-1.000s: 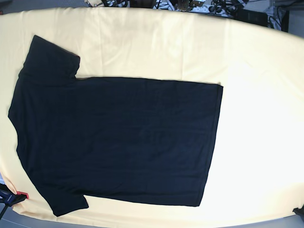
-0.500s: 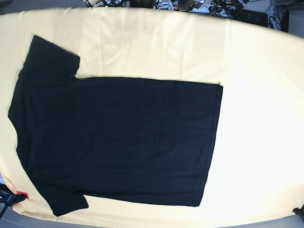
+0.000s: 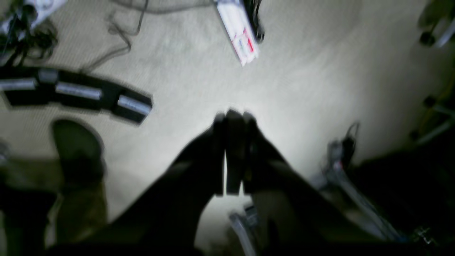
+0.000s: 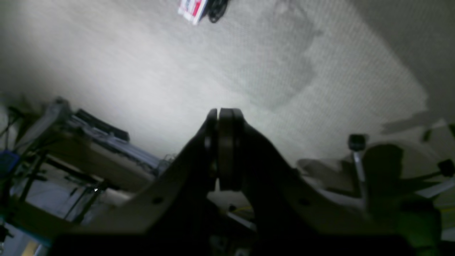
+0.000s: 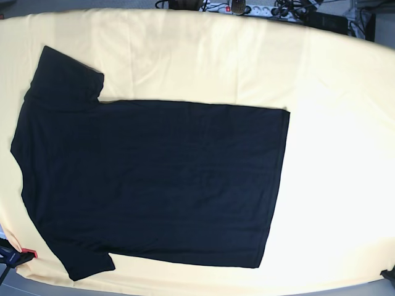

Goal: Fold the T-shirt properly

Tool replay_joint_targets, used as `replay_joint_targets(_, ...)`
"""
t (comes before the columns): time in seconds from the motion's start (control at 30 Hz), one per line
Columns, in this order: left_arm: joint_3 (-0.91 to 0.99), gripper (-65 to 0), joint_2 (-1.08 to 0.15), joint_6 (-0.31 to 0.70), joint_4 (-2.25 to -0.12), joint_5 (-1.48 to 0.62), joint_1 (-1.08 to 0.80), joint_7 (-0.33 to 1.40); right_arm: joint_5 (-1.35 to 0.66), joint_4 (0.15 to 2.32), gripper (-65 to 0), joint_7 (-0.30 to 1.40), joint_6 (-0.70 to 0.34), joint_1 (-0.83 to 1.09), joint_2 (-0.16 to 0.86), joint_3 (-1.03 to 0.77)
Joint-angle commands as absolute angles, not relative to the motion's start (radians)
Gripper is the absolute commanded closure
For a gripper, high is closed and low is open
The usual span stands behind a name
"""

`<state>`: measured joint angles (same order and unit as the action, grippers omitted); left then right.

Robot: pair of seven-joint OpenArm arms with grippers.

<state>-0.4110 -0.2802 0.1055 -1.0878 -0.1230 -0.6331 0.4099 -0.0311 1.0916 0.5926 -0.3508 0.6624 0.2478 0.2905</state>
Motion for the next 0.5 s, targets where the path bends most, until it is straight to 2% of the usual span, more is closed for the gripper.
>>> replay_joint_targets(0.0,-0.412,0.0,-0.312,0.112,-1.148,-0.124,-0.696,0.424,-0.042,1.158,0.0,0.608,-0.355,0.724,0.273,0.288)
replay_joint_targets(0.1,-0.412,0.0,-0.404,0.103,-1.343,-0.119,-0.822,0.427,-0.053,1.359,0.0,0.633,-0.334,0.854,0.332,0.288)
replay_joint_targets(0.23,-0.411,0.0,-0.534,0.030,-1.600,-0.050,-0.982,0.427,-0.052,1.638,0.0,0.680,-0.258,1.027,0.423,0.288)
replay_joint_targets(0.37,-0.410,0.0,-0.656,-0.068,-1.821,0.041,-1.115,0.432,-0.030,1.893,0.0,0.686,-0.144,1.189,0.519,0.288)
replay_joint_targets(0.47,-0.410,0.0,-0.714,-0.111,-1.954,0.142,-1.195,0.490,0.088,2.057,0.0,0.721,-0.049,1.299,0.552,0.288)
